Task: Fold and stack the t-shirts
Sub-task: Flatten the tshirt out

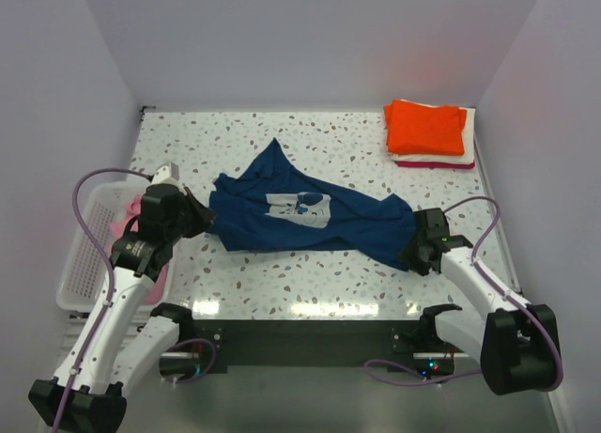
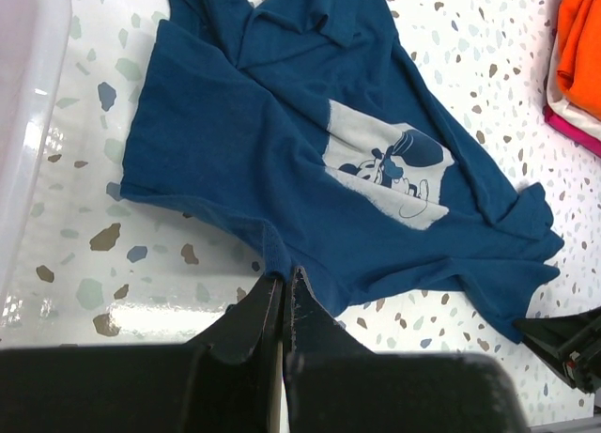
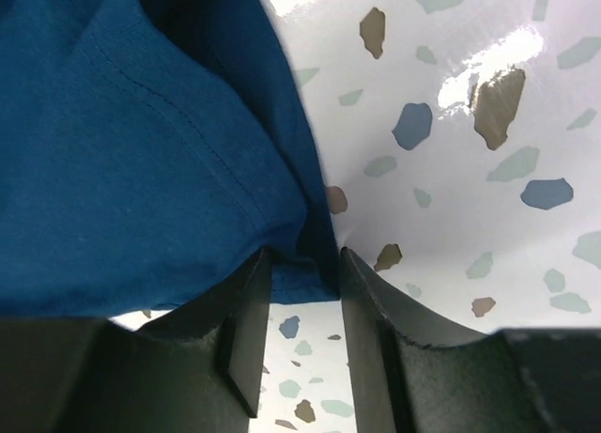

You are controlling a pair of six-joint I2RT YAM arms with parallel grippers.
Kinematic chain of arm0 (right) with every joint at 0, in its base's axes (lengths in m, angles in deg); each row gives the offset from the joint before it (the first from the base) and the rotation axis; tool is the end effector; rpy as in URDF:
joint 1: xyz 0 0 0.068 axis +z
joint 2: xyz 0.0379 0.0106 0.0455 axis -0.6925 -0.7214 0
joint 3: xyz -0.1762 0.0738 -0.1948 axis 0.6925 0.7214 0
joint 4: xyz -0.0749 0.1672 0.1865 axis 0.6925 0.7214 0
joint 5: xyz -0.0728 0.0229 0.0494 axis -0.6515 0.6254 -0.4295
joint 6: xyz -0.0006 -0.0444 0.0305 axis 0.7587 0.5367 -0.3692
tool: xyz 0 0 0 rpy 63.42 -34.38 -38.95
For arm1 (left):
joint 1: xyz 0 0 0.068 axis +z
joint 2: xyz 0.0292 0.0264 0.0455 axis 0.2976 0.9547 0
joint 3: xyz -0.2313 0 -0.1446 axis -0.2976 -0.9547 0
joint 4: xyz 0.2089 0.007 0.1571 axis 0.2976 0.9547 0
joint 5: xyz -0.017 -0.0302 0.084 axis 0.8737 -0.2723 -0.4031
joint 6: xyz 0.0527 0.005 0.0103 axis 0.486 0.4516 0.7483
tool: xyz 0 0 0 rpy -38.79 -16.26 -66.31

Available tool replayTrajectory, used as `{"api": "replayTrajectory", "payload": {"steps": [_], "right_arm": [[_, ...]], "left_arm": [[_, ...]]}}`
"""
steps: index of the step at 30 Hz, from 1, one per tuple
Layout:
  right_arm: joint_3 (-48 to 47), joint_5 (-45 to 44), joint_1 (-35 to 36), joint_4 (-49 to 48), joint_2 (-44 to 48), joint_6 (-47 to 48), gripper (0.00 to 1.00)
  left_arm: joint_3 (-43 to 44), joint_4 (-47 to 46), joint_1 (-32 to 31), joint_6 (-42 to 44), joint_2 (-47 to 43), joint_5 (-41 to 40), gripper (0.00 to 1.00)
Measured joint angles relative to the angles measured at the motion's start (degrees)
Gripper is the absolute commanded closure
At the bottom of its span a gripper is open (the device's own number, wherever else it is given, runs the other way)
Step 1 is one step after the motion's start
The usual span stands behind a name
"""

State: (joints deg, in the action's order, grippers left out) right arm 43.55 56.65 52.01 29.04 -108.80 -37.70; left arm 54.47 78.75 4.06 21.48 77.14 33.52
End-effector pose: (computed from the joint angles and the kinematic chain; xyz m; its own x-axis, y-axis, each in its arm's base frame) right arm 0.1735 0.0192 0.1590 -0.6656 0.6406 -0.3828 0.6162 0.7612 0.2023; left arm 0.1579 -0.0362 0.3023 -0.5592 -0.5407 -0.6284 -0.2112 0.8259 -0.5227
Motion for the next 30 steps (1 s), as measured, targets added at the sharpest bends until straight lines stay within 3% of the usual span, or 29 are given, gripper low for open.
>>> {"api": "replayTrajectory", "payload": {"steps": [6, 12, 17, 24, 30], "right_arm": [[1.3, 1.2, -0.1, -2.3, 0.7, -0.4, 0.99], [-1.1, 1.7, -0.1, 3.9, 5.7, 0.9, 1.0], [-17.4, -0.7, -0.5, 10.6, 9.6, 4.3, 1.0], [-44.8, -1.7, -1.1, 13.4, 3.5, 10.3, 1.0], [-56.8, -1.6, -1.2, 17.8, 2.5, 15.2, 1.0]], "left_arm": [[-0.9, -0.4, 0.0, 0.0, -0.1, 0.0, 1.0], [-1.1, -0.3, 0.0, 0.0, -0.5, -0.7, 1.0], [2.7, 0.7, 0.0, 0.0, 1.2, -2.6, 1.0], [17.8, 1.1, 0.0, 0.1, 5.9, -4.2, 1.0], [34.1, 1.0, 0.0, 0.3, 5.4, -4.6, 1.0]]}}
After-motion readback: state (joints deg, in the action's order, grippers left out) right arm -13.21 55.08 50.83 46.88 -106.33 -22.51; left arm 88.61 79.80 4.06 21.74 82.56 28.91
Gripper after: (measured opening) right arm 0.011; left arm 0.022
